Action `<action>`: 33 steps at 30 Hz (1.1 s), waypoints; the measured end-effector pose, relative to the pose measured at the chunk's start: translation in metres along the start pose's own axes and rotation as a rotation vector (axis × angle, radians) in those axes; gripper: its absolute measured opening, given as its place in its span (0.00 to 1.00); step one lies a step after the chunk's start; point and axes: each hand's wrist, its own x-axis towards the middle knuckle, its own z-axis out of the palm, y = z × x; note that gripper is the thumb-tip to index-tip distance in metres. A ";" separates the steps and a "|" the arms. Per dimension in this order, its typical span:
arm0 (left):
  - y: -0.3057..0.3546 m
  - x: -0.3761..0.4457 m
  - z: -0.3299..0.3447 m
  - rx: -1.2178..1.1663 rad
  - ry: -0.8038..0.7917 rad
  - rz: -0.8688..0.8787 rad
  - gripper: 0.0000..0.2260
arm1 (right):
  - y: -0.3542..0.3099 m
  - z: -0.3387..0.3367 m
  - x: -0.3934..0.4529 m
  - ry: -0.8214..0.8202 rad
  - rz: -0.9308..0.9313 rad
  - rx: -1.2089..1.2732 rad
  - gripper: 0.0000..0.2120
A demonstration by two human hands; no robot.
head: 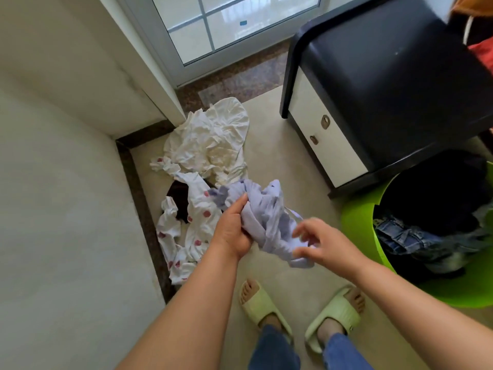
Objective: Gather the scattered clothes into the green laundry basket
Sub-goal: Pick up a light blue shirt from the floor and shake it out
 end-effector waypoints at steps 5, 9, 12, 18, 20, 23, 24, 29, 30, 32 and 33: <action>0.006 -0.007 -0.012 0.216 -0.088 0.054 0.20 | -0.058 -0.008 0.038 0.170 0.112 0.275 0.17; 0.024 -0.018 -0.008 0.387 -0.166 0.043 0.17 | -0.087 -0.007 0.059 -0.107 0.242 0.348 0.23; 0.036 -0.021 -0.008 0.531 -0.181 0.114 0.15 | -0.091 -0.003 0.068 -0.099 0.281 0.454 0.16; 0.059 -0.002 -0.010 0.591 0.377 0.411 0.11 | -0.104 -0.006 0.075 0.208 0.265 0.688 0.11; 0.071 0.002 -0.010 0.431 0.425 0.387 0.10 | -0.108 -0.014 0.077 0.235 0.281 0.796 0.14; 0.089 0.008 -0.010 0.213 0.410 0.308 0.12 | -0.112 -0.029 0.086 0.346 0.316 0.945 0.13; 0.094 0.007 -0.009 0.192 0.357 0.299 0.14 | -0.112 -0.032 0.089 0.356 0.314 0.976 0.13; 0.108 -0.011 0.005 0.896 -0.039 0.188 0.36 | -0.117 -0.042 0.106 0.260 0.227 0.897 0.16; 0.111 -0.014 0.005 1.170 -0.052 0.206 0.35 | -0.119 -0.047 0.107 0.203 0.234 0.971 0.20; 0.122 -0.014 0.000 1.532 0.049 0.218 0.31 | -0.115 -0.060 0.110 0.072 0.238 1.115 0.28; 0.130 -0.015 -0.004 1.647 0.126 0.242 0.25 | -0.111 -0.067 0.111 0.009 0.229 1.124 0.32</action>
